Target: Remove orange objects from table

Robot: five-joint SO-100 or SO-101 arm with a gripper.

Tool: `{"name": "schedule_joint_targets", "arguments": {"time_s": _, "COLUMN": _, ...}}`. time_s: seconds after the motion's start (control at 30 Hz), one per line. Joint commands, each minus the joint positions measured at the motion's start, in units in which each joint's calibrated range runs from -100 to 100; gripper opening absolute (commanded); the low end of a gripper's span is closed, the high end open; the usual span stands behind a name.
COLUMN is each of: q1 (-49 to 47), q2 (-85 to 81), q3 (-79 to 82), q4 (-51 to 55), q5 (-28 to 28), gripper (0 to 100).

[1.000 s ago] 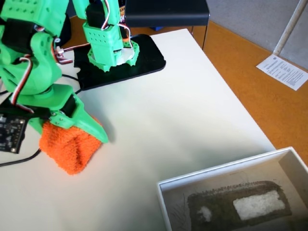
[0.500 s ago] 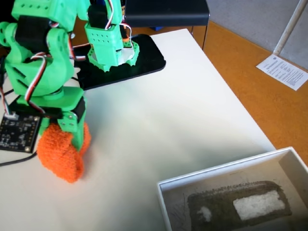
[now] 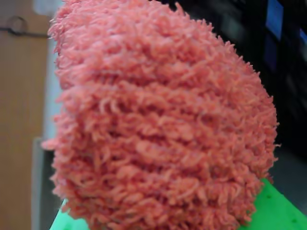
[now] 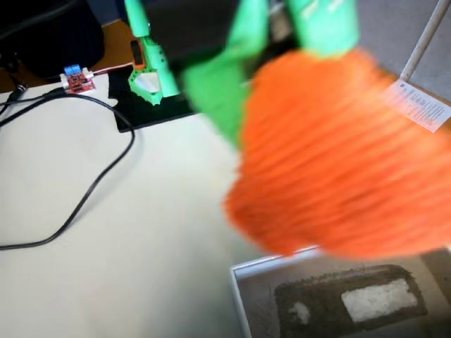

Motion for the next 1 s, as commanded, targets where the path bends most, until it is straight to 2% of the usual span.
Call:
{"name": "schedule_joint_targets", "arguments": {"time_s": 0.0, "q1": -3.0, "q2": 2.9, "q3": -8.1, "q4": -8.3, "q5": 1.5, "gripper": 4}}
{"name": "schedule_joint_targets", "arguments": {"time_s": 0.1, "q1": -3.0, "q2": 3.1, "q3": 0.3, "q4": -17.4, "q5": 2.6, "gripper": 4}}
{"name": "schedule_joint_targets", "arguments": {"time_s": 0.27, "q1": -0.5, "q2": 0.8, "q3": 23.6, "q4": -37.6, "q5": 4.8, "gripper": 5}}
{"name": "schedule_joint_targets", "arguments": {"time_s": 0.43, "q1": 1.2, "q2": -1.2, "q3": 40.4, "q4": -50.0, "q5": 6.0, "gripper": 5}}
{"name": "schedule_joint_targets", "arguments": {"time_s": 0.67, "q1": 2.0, "q2": -3.3, "q3": 46.7, "q4": -51.4, "q5": 5.3, "gripper": 5}}
{"name": "schedule_joint_targets", "arguments": {"time_s": 0.97, "q1": -0.9, "q2": 2.0, "q3": 30.2, "q4": -46.9, "q5": 4.2, "gripper": 6}}
